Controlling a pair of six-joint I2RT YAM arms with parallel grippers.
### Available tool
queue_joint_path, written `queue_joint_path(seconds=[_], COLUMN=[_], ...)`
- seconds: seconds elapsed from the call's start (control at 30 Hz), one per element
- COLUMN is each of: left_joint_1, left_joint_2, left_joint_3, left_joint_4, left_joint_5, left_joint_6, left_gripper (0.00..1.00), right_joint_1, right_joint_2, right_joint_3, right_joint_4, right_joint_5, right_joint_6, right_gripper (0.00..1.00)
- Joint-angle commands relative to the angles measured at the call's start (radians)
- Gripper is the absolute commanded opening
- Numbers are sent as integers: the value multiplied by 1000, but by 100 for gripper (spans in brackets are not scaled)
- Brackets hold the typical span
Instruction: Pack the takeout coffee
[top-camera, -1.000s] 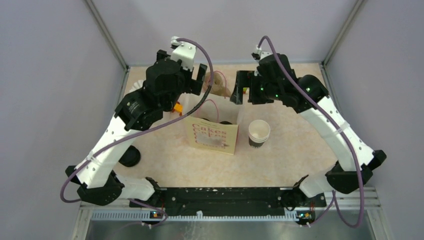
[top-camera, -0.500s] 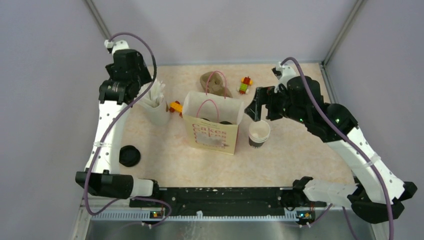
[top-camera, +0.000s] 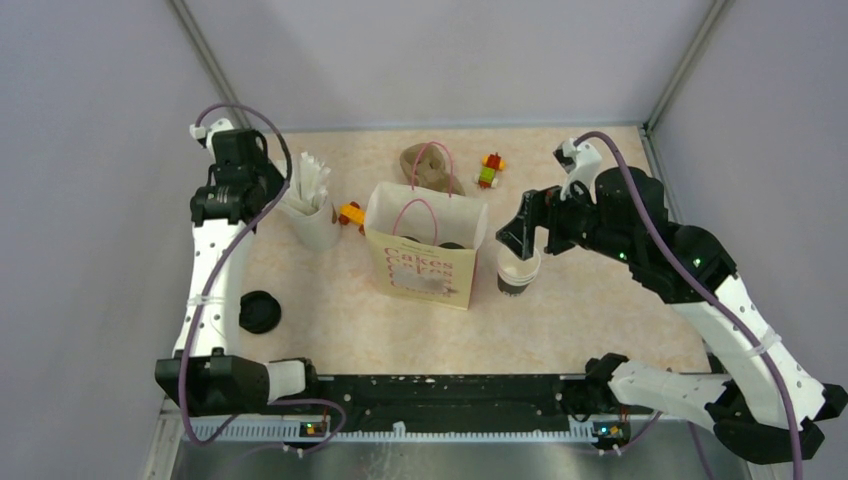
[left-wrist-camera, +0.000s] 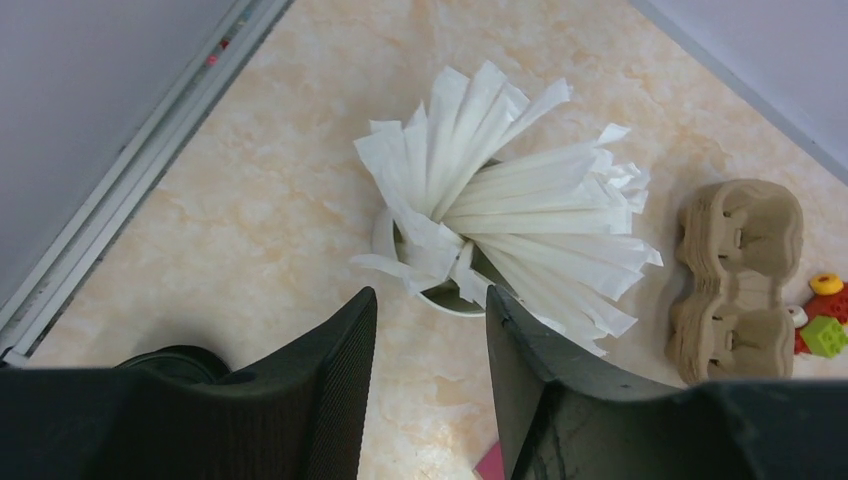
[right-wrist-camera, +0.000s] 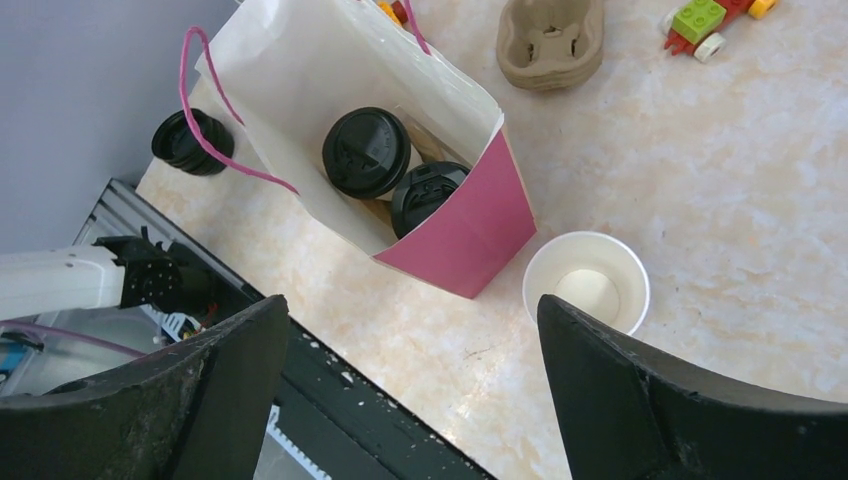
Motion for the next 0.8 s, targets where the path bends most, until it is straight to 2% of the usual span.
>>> queue_joint_path(seconds=[0.0,0.6,0.77], left_joint_1=[-2,-1,-1], left_joint_2=[-40,-35,-40], left_joint_3=[-34,-108,-152], left_joint_4=[102,156,224], left_joint_5=[85,82,80], left_joint_6=[12,74,79], left_gripper=[49,40,35], right_joint_1=[-8,-8,-8], right_joint_2=[-3,3,4], right_joint_3=[11,2,7], right_joint_4=[13,15,5], right_joint_5=[-38,-56,-36], right_joint_6=[-53,-50,-48], right_gripper=[92,93,93])
